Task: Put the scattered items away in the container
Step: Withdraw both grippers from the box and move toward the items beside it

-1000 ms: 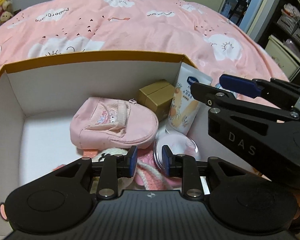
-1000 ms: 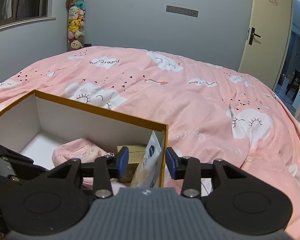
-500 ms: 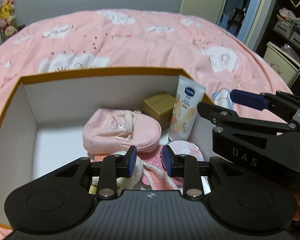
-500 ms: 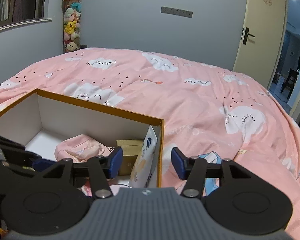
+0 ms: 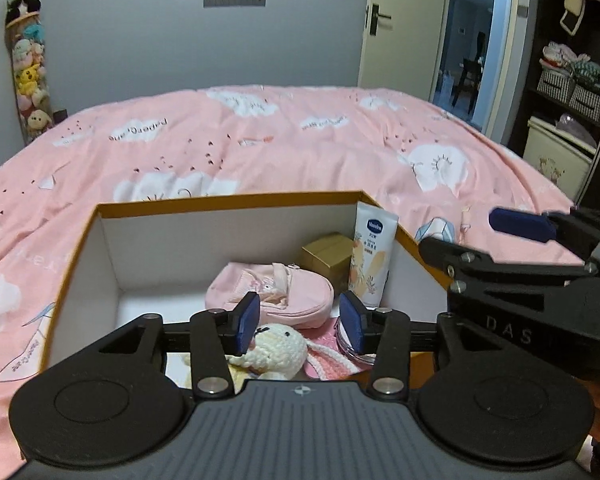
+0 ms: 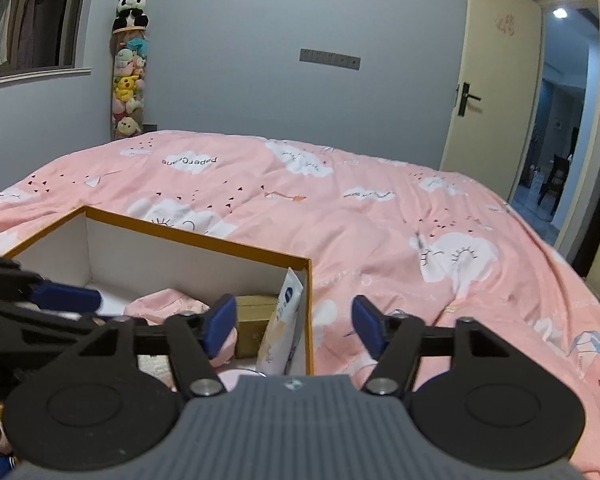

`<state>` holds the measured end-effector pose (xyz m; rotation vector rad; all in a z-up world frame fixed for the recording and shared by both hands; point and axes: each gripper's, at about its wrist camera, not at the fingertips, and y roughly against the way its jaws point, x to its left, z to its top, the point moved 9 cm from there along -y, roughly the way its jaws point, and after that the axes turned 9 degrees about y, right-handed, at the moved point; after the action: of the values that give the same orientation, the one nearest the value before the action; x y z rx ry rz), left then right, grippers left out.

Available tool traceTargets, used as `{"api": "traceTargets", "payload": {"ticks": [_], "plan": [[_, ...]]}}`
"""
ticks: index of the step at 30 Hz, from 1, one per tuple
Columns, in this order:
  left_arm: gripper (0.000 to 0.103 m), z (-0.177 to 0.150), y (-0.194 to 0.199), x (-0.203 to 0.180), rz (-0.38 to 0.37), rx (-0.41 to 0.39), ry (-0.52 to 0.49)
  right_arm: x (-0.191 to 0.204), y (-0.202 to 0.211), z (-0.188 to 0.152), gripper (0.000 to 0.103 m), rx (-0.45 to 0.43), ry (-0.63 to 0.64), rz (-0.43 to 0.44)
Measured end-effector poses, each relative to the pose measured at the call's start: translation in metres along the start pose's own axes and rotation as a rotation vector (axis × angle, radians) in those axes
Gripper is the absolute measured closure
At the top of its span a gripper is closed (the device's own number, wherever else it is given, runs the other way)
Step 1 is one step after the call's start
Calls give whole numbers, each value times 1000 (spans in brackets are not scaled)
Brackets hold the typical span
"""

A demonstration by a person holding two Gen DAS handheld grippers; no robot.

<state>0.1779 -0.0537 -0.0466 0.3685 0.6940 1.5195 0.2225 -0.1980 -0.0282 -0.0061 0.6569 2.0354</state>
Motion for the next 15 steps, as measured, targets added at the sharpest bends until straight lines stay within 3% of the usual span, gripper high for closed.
{"api": "traceTargets", "payload": {"ticks": [15], "plan": [[47,-26,36,9,29,-25,-83,17,25,-33,30,54,-51,62]]}}
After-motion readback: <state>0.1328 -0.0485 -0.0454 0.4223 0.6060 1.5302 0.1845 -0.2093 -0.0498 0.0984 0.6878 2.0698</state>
